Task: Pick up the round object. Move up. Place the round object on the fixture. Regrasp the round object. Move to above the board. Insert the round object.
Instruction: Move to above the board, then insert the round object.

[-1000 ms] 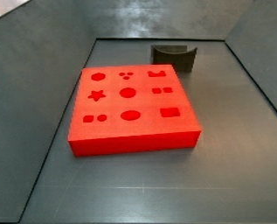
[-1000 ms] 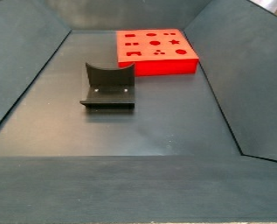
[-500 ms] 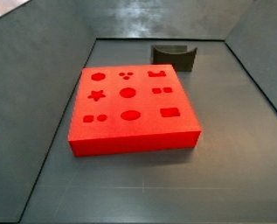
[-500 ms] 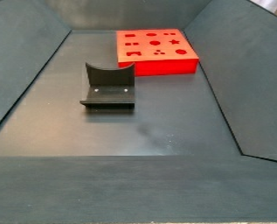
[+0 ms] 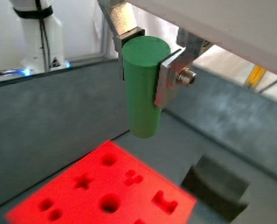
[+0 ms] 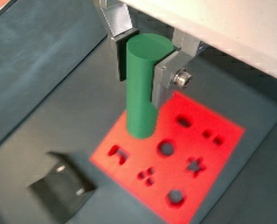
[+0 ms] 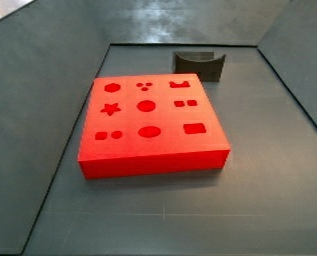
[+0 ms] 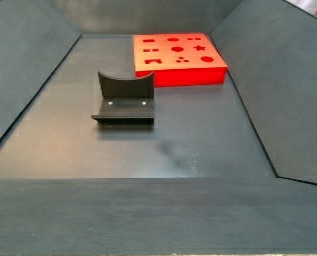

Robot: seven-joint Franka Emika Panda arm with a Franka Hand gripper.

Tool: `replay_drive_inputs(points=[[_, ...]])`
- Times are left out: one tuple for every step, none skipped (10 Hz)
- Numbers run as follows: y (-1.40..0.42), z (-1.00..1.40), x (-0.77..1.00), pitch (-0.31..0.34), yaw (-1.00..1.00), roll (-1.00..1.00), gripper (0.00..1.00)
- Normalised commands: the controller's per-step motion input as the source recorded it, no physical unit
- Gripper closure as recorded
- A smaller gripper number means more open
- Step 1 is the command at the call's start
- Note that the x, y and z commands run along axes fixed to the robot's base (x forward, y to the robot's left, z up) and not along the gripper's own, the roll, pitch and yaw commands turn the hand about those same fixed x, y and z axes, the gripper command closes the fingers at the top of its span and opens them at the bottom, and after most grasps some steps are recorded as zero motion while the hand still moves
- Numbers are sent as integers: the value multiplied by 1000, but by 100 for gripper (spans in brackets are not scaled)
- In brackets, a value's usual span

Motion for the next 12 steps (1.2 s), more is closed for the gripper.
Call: replay_drive_inputs(points=[[-16,28,-162,-133,0,-1000,100],[15,15,-145,-168,-2,-1000,100],[46,12,-133,-163,1,-711,100],[46,9,-128,-158,-6,-569,100],[32,6,-106,-131,-7,-347,100],[29,2,-79,-102,-7,-243,100],[0,0,-57,0,0,0,100],[0,-43,-17,0,0,46,100],[-51,-457,-29,0,0,303,100],[114,-917,191,-17,0,147,100],[157,-923,391,-14,0,19,100],[157,-897,377,-27,0,0,100]])
